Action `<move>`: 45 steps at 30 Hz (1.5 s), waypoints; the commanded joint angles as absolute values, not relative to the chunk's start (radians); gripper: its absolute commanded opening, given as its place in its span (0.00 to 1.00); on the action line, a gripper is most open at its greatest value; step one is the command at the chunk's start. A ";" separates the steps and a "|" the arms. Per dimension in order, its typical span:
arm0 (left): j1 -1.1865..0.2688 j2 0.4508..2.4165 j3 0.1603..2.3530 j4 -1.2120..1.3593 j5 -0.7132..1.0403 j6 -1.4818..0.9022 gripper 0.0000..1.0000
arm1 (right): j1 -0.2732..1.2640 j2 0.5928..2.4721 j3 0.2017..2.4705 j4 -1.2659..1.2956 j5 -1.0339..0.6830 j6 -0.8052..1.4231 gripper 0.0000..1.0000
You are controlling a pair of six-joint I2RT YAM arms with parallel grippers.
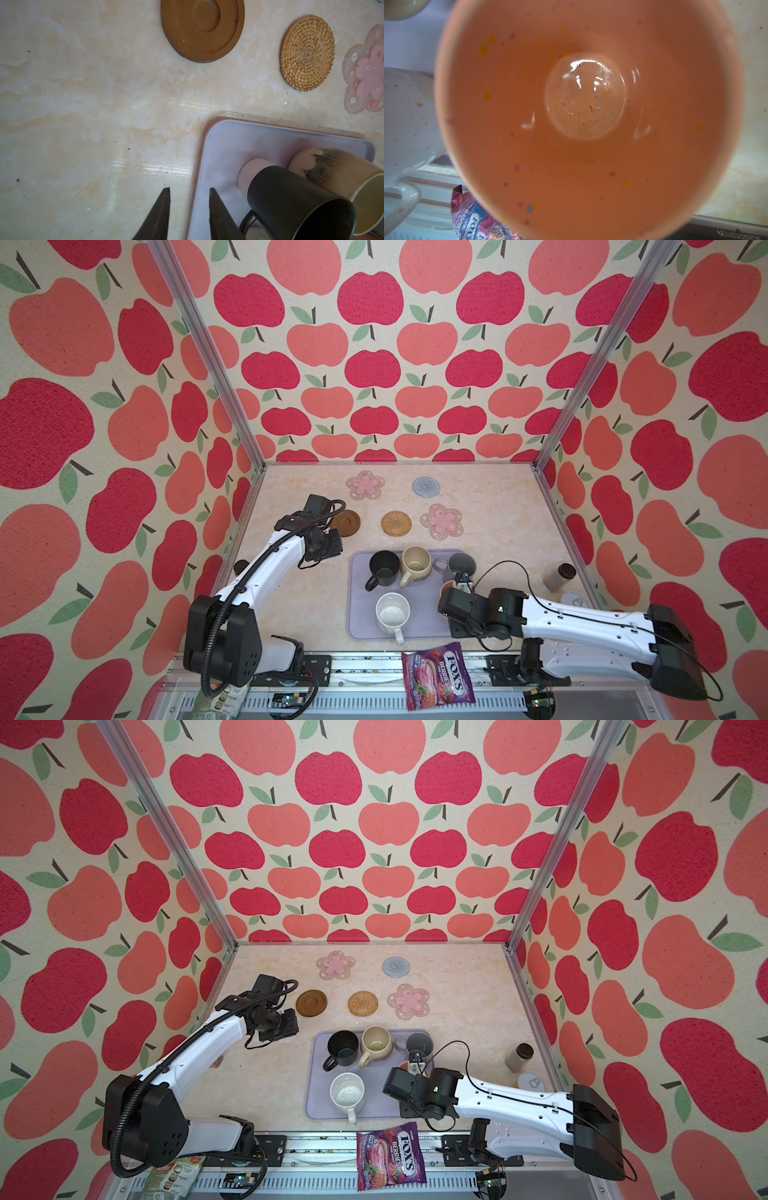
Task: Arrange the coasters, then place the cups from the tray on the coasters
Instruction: 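Grasp peach mug rim with right gripper and lift it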
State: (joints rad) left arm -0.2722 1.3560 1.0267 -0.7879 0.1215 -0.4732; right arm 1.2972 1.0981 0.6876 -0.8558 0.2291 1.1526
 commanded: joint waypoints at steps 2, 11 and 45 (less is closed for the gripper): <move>-0.270 1.368 1.014 -0.786 0.132 -0.476 0.34 | 1.289 1.103 0.695 -0.875 0.252 1.155 0.09; -0.274 1.366 1.019 -0.789 0.133 -0.479 0.34 | 1.300 1.064 0.701 -0.891 0.253 1.163 0.00; -0.288 1.352 1.081 -0.828 0.138 -0.471 0.34 | 1.419 0.901 0.790 -1.184 0.380 1.290 0.00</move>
